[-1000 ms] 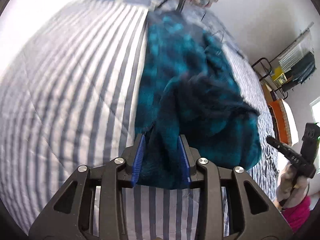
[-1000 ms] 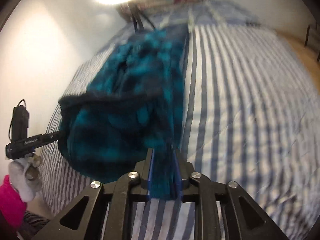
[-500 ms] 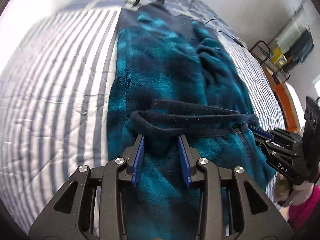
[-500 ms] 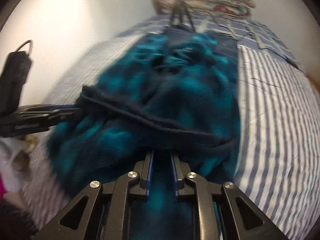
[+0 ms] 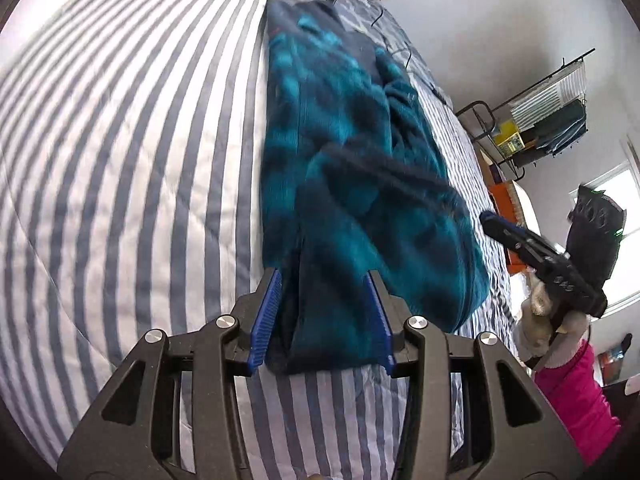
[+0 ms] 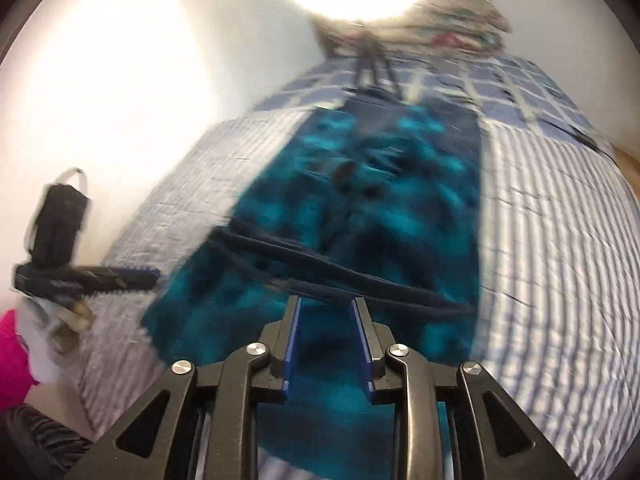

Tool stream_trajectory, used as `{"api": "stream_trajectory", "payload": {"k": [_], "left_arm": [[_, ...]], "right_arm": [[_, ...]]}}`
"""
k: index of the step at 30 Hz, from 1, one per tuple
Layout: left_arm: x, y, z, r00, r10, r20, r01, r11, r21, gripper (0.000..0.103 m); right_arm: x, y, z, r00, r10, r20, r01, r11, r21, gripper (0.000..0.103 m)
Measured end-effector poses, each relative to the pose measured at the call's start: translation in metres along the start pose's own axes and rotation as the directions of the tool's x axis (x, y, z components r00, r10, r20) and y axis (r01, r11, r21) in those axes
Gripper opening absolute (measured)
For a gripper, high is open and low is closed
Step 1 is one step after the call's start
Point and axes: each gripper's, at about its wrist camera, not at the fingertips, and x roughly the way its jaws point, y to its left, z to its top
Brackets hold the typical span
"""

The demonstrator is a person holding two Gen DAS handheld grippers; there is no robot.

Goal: Fold large clothes

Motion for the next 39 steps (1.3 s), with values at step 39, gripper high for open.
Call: {"api": "stream_trajectory", "payload": {"k": [39], "left_arm": [[0.035, -0.062, 0.028, 0.940, 0.300, 0.162, -0.325, 0.932, 0.163, 0.021]], "right_arm": [[-0.004, -0.056, -0.032, 0.964, -0.242, -0.105, 0.255, 0.959, 0.124, 0.029]]}}
